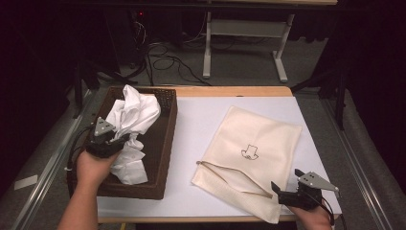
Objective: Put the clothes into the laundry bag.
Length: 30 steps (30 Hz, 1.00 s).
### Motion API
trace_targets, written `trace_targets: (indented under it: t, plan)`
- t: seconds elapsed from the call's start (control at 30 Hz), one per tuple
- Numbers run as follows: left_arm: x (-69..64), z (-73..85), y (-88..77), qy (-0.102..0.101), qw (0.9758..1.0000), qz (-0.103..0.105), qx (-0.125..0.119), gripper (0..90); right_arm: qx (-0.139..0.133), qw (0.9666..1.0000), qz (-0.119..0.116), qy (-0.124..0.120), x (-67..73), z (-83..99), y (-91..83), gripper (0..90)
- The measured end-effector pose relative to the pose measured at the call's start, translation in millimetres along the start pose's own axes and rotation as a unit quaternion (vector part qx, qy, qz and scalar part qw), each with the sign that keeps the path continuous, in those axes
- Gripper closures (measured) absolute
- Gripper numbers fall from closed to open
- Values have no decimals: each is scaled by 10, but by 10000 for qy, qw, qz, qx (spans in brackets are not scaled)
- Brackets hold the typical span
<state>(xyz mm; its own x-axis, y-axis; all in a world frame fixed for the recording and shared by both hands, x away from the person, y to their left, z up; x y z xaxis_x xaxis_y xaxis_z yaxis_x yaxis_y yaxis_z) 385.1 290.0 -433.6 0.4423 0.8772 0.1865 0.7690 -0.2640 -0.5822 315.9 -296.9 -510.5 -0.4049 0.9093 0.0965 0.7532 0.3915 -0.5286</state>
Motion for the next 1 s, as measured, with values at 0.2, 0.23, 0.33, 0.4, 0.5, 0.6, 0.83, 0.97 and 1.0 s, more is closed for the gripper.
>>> trace_targets:
  t: [0.2, 0.23, 0.33, 0.4, 0.5, 0.6, 0.83, 0.97, 1.0]
  plan:
    - [-9, 4, -141, 86, 9976, -303, -620, 706, 9, 10000, 6, -7, 4, 0, 5, 7]
    - [-10, 8, -186, 73, 9957, -420, -819, 706, -15, 10000, 9, -42, 3, -6, -5, 8]
    - [-13, 13, -230, 76, 9933, -566, -1005, 705, -55, 10000, 26, -38, 5, -12, -21, 7]
    - [-22, 26, -297, 103, 9889, -711, -1302, 705, -95, 9999, 46, -35, -1, -16, -27, 7]
    - [-37, 26, -355, 190, 9839, -723, -1625, 705, -90, 9999, 28, -52, 3, -13, -20, 8]
    - [-62, 6, -388, 290, 9811, -776, -1746, 705, -99, 9999, 3, -52, 11, -13, -13, 8]
    - [-78, -55, -499, 147, 9754, -844, -2032, 704, -146, 9999, 22, -64, 2, -17, -21, 8]
    - [-120, -100, -552, 12, 9701, -954, -2230, 700, -169, 9998, 37, -66, 6, -20, -33, 8]
    - [-120, -100, -552, 12, 9701, -954, -2230, 698, -169, 9998, 37, -66, 6, -20, -33, 8]
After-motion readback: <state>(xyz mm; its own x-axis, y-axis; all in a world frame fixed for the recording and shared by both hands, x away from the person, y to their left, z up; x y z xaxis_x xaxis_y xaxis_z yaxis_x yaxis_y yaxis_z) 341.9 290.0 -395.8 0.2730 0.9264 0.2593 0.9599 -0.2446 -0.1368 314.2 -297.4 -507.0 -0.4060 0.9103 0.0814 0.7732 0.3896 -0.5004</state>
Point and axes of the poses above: each handheld gripper's, and its own axes: y roughly forward along the jaws, z roughly out of its underside, x roughly to its left, the point moved 1 cm from there along y, roughly forward along the jaws, and after that the axes turned 8 degrees about y, right-handed, at the moved point
